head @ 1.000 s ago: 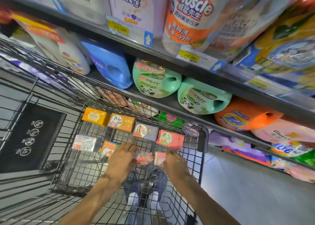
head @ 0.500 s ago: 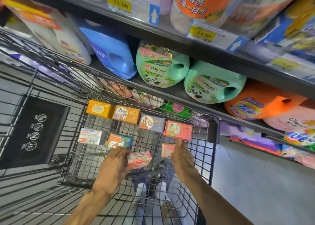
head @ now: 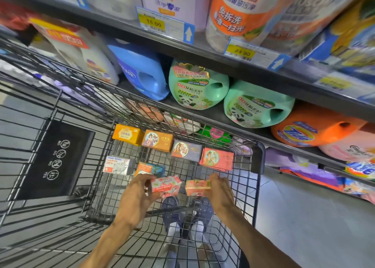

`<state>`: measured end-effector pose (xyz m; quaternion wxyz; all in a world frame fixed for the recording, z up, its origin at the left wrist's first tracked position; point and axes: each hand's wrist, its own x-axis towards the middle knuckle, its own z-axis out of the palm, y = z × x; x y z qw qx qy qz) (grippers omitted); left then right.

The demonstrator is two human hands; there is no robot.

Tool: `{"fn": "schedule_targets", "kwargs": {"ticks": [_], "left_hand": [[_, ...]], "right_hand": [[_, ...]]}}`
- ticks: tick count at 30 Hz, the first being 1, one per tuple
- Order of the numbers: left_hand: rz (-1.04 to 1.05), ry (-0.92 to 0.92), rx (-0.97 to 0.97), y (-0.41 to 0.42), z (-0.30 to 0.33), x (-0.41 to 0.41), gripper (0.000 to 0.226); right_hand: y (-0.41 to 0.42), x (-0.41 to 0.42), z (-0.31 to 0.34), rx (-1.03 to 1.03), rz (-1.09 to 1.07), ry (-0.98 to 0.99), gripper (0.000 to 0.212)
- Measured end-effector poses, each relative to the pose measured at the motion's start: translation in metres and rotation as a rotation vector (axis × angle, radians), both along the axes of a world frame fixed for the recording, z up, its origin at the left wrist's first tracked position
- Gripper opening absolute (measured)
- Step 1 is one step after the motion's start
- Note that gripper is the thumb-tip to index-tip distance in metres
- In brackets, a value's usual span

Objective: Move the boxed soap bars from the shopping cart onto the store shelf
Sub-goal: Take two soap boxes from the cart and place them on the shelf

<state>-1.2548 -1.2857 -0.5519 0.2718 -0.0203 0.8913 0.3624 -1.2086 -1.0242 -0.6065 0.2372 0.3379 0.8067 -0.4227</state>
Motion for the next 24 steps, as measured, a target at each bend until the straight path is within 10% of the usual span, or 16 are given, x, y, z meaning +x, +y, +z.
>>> {"fn": "schedule_targets", "kwargs": {"ticks": [6, 10, 24], "left_hand": [[0.148, -0.103, 0.164, -0.009, 0.016, -0.004, 0.040], [0.198, -0.119, 0.287, -0.005, 0.044, -0.017, 0.046], [-0.067, 0.123, 0.549, 0.114, 0.285, -0.056, 0.045]], "right_hand": [[0.008, 0.000, 0.033, -0.165, 0.048, 0.020, 0.011], [0.023, 0.000, 0.055, -0.220, 0.005, 0.096, 0.036], [0.119, 0.051, 0.337, -0.229, -0.424, 0.546, 0.031]]}}
